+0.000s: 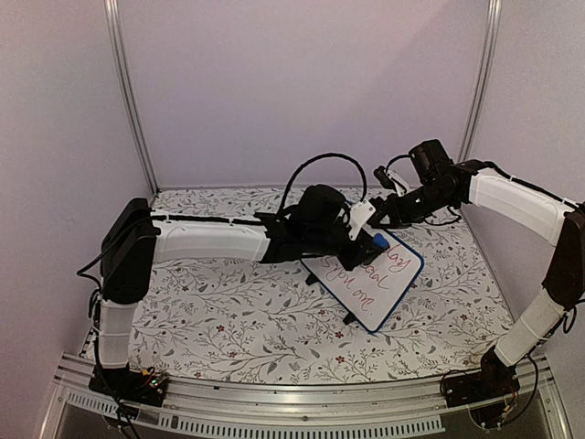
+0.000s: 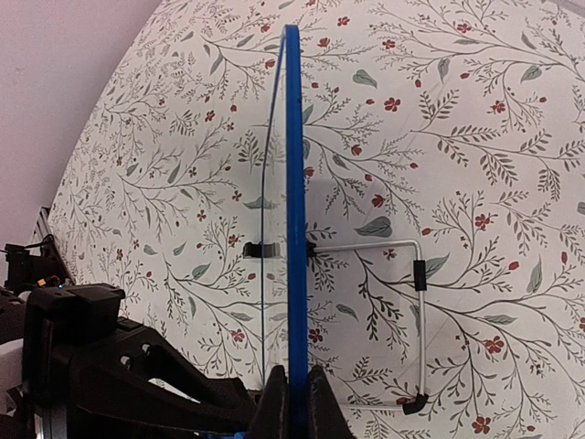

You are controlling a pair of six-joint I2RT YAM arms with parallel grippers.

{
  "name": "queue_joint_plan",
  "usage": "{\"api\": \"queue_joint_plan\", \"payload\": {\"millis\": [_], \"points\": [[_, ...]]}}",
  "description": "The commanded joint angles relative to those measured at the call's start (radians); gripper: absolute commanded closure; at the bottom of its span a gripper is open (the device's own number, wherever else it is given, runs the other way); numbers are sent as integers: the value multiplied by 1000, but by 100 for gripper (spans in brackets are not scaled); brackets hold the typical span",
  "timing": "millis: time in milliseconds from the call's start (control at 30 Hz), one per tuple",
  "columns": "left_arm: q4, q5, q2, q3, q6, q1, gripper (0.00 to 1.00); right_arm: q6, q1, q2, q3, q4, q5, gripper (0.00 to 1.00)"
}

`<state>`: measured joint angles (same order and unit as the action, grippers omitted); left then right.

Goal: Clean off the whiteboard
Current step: Erase the whiteboard from the whiteboard stand.

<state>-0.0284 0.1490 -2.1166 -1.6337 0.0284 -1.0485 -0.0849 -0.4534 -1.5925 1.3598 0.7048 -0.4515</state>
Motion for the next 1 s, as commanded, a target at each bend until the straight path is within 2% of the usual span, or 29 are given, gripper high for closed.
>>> {"api": "queue_joint_plan", "payload": {"millis": [0, 133, 533, 700, 967], "points": [[2, -12, -51, -48, -13, -15, 100, 8, -46, 8, -20, 33, -105, 100], [1, -11, -44, -22, -8, -15, 100, 8, -47, 7, -21, 33, -107, 100], [-42, -15, 24, 184, 27, -11, 100, 8, -47, 2, -19, 32, -110, 100], [-41, -12, 16, 152, 17, -11, 100, 8, -46, 3, -16, 33, -108, 100], [-17, 6, -35, -5, 10, -12, 100, 8, -47, 5, -16, 35, -107, 100]]}}
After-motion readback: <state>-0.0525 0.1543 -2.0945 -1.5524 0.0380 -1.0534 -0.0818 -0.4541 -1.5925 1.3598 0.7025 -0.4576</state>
